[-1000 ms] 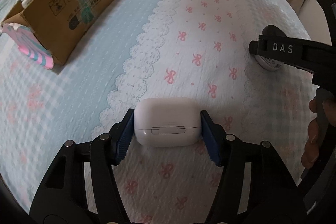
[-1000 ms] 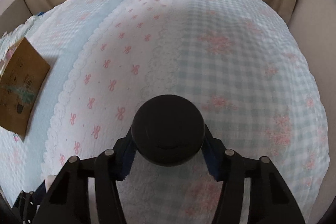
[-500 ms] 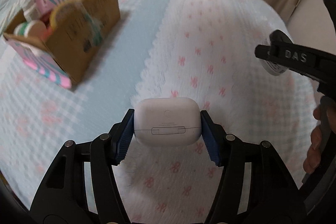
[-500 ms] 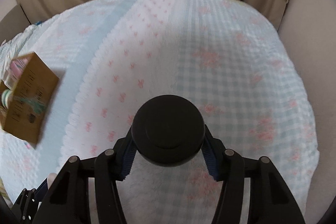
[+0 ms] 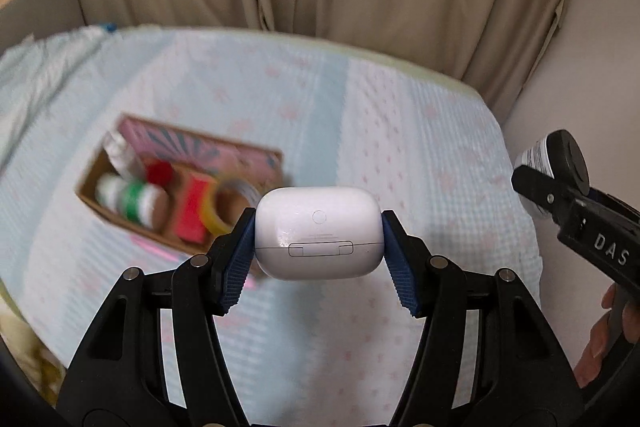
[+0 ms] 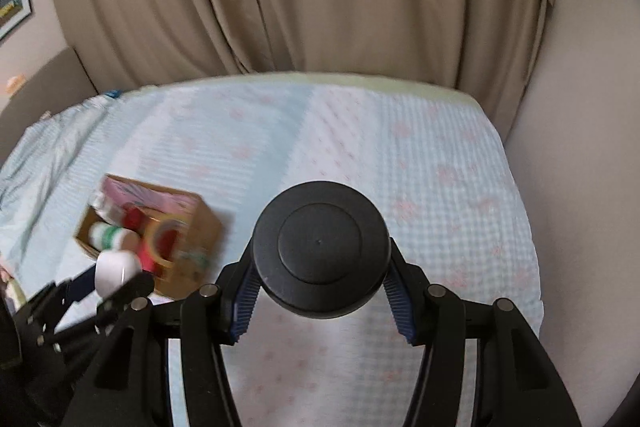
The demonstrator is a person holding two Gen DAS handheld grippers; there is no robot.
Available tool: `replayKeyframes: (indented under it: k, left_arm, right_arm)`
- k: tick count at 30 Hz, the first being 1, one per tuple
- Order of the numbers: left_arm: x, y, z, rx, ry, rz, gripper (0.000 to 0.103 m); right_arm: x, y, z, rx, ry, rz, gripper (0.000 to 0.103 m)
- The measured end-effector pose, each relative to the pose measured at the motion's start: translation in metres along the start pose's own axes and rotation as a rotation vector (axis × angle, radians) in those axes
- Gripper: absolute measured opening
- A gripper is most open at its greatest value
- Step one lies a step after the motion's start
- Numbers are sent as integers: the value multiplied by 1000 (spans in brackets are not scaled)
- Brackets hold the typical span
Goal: Organize rigid objects
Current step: 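Carry the earbud case and black-lidded jar over the cardboard box with both tools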
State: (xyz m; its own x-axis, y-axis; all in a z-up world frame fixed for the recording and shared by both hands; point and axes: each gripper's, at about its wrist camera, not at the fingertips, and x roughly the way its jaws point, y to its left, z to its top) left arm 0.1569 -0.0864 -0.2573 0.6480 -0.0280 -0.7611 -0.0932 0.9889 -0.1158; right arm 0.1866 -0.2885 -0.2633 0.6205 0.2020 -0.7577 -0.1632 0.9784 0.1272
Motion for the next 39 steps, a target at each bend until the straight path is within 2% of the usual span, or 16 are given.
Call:
replayKeyframes:
  k: [4, 8, 14, 23, 29, 39]
  left_arm:
    - [-29, 33, 30, 20, -15, -3, 57]
    - [-44, 67, 55, 46, -9, -15, 57]
    - [-41, 127, 89, 103, 7, -68, 57]
    - [10, 214, 133, 179, 117, -186, 57]
    - [59, 249, 148, 220, 183, -226, 57]
    - [134, 261, 152, 297, 294, -246, 57]
  right_arm:
    - [-23, 34, 20, 14, -20, 52, 52]
    - [-31, 77, 36, -8, 3, 78, 52]
    - [-31, 132, 47, -21, 6, 79, 52]
    - [4, 220, 55, 56, 56, 11, 52]
    - [41, 264, 51, 111, 121, -16, 52]
    - [116, 298, 35, 95, 250, -9, 52]
